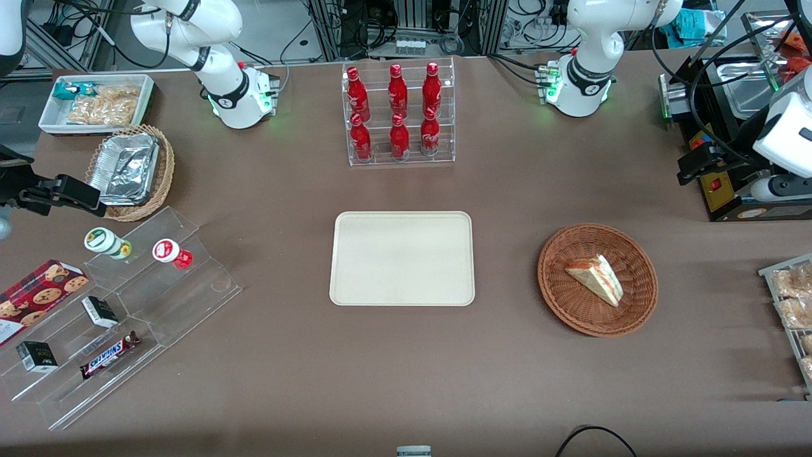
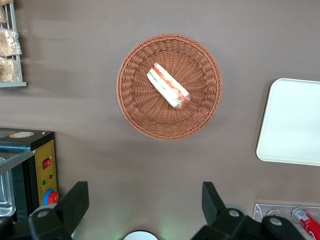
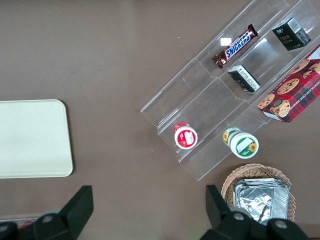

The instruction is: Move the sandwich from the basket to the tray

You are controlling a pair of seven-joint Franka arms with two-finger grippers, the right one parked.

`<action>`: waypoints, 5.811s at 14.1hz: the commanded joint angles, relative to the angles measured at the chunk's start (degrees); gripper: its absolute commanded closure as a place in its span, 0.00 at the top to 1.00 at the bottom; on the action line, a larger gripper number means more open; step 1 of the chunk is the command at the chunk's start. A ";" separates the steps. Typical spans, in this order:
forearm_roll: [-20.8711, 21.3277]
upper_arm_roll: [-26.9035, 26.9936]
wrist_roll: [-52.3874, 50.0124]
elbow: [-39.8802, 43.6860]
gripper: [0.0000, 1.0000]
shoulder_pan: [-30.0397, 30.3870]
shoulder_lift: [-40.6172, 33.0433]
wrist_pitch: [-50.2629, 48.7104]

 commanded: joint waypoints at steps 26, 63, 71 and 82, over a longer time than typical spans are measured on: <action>0.43 -0.44 -49.87 -15.76 1.00 -2.18 23.60 33.50; 0.61 -0.62 -45.86 20.35 0.23 -38.56 46.19 25.00; 0.87 -0.79 -35.11 20.26 0.25 -42.35 50.84 28.67; 0.69 -0.44 -35.64 20.08 1.00 -42.18 46.03 23.35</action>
